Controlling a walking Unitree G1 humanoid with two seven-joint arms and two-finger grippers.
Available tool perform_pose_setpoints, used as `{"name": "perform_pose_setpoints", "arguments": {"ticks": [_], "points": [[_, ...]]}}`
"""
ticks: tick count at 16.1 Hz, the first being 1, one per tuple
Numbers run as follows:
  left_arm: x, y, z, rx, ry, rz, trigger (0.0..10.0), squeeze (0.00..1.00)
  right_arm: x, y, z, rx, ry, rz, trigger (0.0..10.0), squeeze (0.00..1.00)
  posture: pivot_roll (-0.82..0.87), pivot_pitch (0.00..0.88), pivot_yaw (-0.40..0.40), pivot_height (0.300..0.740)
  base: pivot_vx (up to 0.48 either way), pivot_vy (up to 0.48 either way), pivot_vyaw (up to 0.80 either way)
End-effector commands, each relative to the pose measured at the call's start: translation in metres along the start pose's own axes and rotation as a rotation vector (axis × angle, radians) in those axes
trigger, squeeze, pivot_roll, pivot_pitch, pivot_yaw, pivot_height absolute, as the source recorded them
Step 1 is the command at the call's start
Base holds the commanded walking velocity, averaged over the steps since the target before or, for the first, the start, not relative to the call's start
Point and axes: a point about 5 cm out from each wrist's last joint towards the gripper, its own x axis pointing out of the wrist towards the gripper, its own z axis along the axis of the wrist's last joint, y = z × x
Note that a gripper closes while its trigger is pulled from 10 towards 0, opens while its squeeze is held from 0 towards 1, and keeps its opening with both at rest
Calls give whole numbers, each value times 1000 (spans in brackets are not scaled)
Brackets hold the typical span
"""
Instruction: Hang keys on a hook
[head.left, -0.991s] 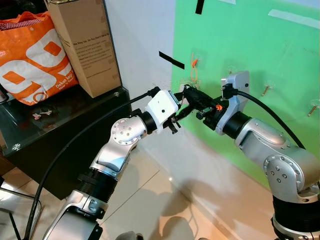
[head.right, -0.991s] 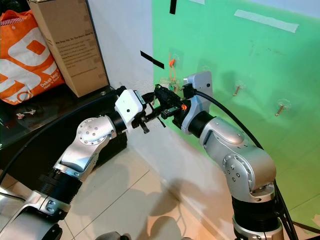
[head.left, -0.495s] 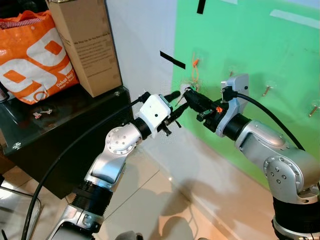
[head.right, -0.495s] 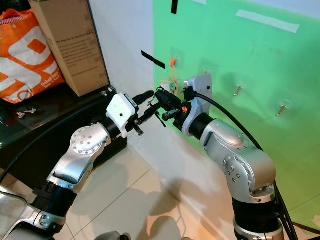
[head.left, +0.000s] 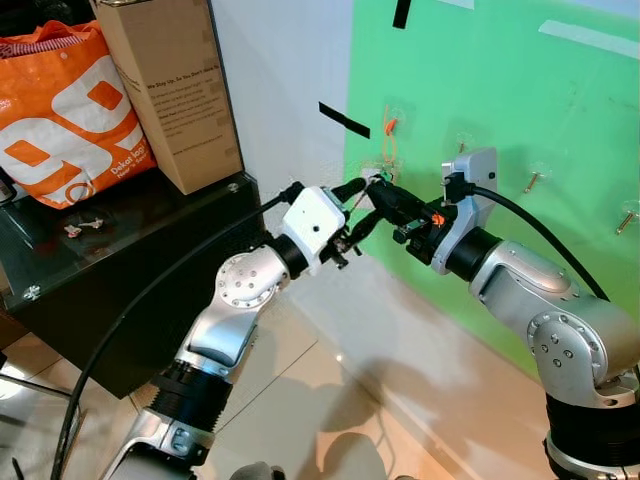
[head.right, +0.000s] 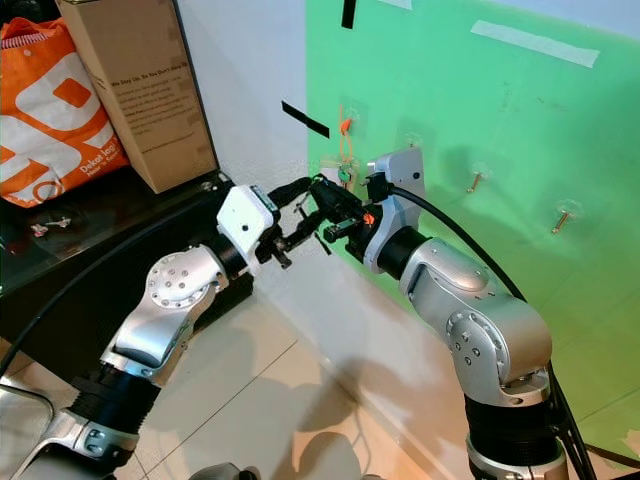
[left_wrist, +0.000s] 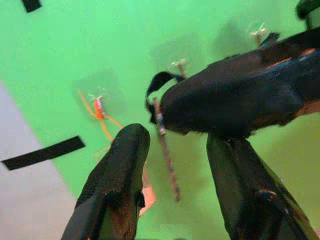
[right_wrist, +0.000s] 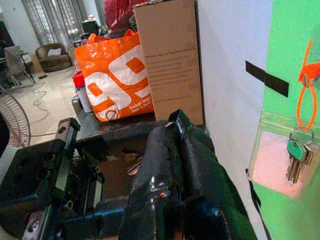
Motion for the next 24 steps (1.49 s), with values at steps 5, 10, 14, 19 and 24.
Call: {"name": "perform_pose_setpoints", "arguments": {"ticks": [5,10,14,19,24], "points": [[2,5,0,-7,12,21,2784,0,-2,0,2,0,-5,-1,10000,0,-92,0,30,740,0,0,0],[3,5,0,-14,13,17,0,0,-3,1,2,3,-6,-1,10000,0,-98,0,32,740,0,0,0],[4,4,1,-14,7,11,0,0,-3,1,2,3,-3,-2,10000,0,-98,0,31,740,0,0,0],[4,5,1,-10,6,10,0,0,-3,1,2,3,-2,-2,10000,0,-96,0,31,740,0,0,0],[4,9,2,3,7,15,0,0,-2,0,1,4,-1,-4,10000,0,-93,0,31,740,0,0,0]]}}
